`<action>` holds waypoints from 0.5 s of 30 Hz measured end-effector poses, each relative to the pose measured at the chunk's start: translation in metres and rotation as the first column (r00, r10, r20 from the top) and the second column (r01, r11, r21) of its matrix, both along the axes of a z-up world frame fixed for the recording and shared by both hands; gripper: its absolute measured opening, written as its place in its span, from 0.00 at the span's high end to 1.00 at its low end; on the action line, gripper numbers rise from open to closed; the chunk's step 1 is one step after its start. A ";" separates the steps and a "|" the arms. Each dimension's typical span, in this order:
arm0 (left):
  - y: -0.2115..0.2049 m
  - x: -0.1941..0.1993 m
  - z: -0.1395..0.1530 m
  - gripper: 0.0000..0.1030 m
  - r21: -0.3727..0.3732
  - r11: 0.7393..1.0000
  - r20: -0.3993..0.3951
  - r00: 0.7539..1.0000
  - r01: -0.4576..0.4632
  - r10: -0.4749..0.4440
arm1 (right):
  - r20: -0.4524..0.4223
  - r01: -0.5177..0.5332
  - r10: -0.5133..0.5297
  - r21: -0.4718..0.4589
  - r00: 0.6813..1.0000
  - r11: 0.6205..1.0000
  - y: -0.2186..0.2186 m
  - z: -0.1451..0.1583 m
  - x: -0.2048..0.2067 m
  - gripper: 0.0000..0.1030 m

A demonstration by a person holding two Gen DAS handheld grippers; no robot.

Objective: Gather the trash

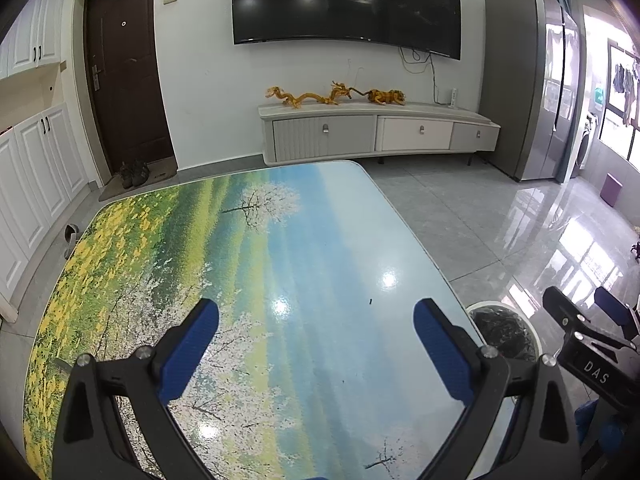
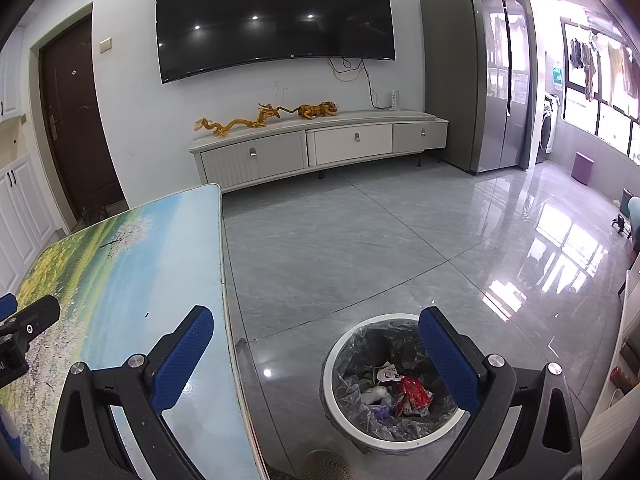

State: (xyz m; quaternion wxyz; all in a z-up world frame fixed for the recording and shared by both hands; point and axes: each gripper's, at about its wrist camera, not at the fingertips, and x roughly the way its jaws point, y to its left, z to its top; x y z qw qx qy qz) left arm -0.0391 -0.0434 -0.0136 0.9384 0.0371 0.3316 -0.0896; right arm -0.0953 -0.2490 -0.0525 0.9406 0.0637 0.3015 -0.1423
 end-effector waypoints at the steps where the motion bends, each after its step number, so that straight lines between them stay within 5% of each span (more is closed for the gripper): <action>1: 0.001 0.001 0.001 0.04 -0.003 1.000 0.002 1.000 -0.001 0.001 | 0.001 0.001 -0.001 -0.001 1.000 1.000 0.001 0.000 0.000 0.00; 15: 0.000 -0.001 0.003 0.04 -0.004 1.000 0.016 1.000 0.001 0.000 | 0.005 0.002 -0.002 -0.005 1.000 1.000 0.002 0.000 -0.001 0.00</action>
